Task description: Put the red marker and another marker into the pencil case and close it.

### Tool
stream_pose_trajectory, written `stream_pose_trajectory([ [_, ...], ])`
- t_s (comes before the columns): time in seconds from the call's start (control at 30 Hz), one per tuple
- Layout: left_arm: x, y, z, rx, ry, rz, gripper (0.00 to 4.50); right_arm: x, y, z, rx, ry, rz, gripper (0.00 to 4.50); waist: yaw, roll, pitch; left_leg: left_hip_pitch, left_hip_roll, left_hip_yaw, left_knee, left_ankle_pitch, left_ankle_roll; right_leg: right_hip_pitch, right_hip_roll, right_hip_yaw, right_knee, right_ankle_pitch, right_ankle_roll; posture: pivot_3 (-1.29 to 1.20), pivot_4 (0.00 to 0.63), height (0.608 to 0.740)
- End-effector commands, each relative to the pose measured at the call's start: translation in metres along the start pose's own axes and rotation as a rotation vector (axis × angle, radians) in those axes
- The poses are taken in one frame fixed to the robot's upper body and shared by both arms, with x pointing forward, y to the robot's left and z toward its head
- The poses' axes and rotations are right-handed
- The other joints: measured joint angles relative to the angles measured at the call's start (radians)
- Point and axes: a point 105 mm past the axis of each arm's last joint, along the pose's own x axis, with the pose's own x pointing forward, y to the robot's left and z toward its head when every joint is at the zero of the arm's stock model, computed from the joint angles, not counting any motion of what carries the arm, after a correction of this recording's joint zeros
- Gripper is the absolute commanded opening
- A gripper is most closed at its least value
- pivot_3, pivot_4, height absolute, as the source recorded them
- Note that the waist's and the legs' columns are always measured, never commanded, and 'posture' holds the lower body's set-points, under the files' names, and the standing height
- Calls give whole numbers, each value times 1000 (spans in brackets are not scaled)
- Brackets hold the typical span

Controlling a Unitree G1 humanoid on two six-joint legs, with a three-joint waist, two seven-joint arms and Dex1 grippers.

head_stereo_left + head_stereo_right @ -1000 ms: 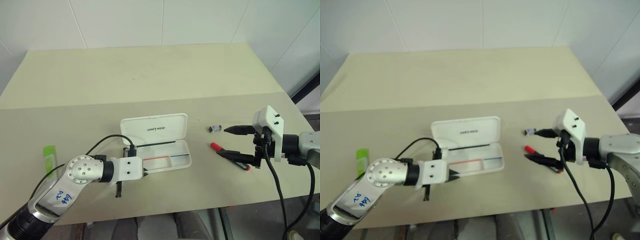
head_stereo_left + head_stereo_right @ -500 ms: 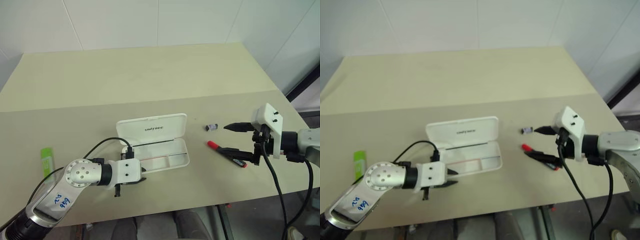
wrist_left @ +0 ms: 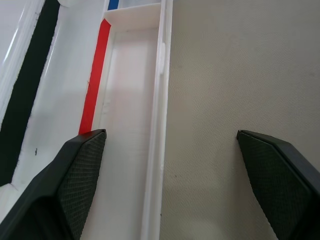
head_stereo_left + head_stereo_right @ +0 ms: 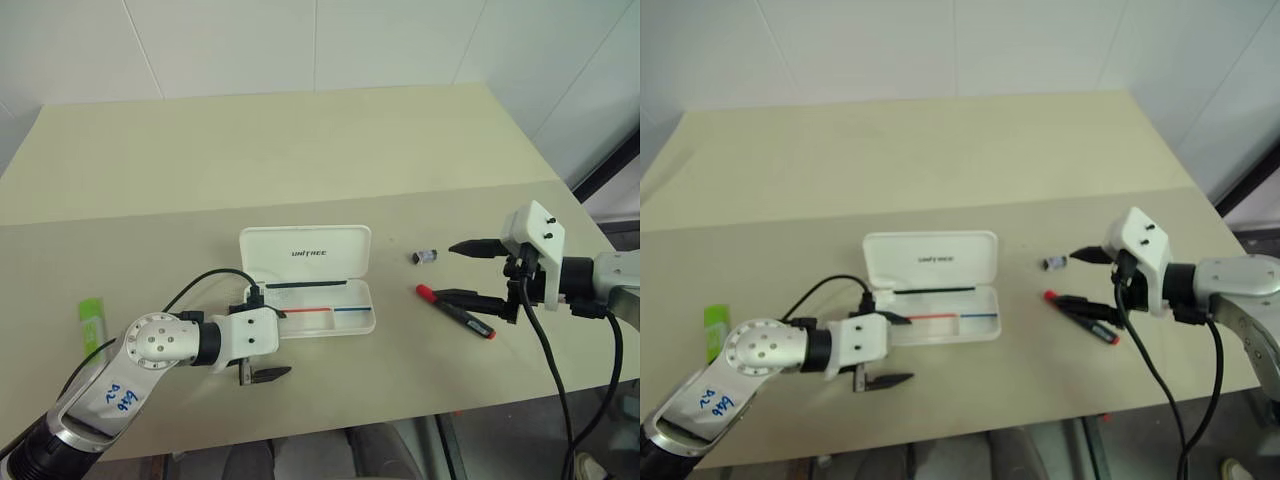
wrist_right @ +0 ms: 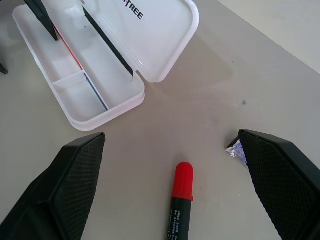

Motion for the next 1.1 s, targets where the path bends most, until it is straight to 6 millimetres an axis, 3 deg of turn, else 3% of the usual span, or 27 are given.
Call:
stream_pose_trajectory([
  [0.03,1,-12,2,-32,2,-65,4466,0,-2,6,-29,-20,-5,4500,0,0,0,0,0,0,0,0,0,0,0,0,0,0,0,0,150,740],
  [0.5,-6,-3,46,-27,-49,56,4466,2,-7,7,-32,-19,0,4500,3,0,0,-1,0,0,2,0,0,0,0,0,0,0,1,0,150,740],
  [0.83,-16,5,64,72,-14,111,4466,8,-12,8,-45,-20,18,4500,3,0,0,-1,0,0,2,0,0,0,0,0,1,1,1,0,150,740],
  [1.1,-30,21,107,72,-162,158,4466,7,-18,5,-53,-14,8,4500,4,-1,0,-1,0,0,3,0,0,0,0,0,1,1,1,0,150,740],
])
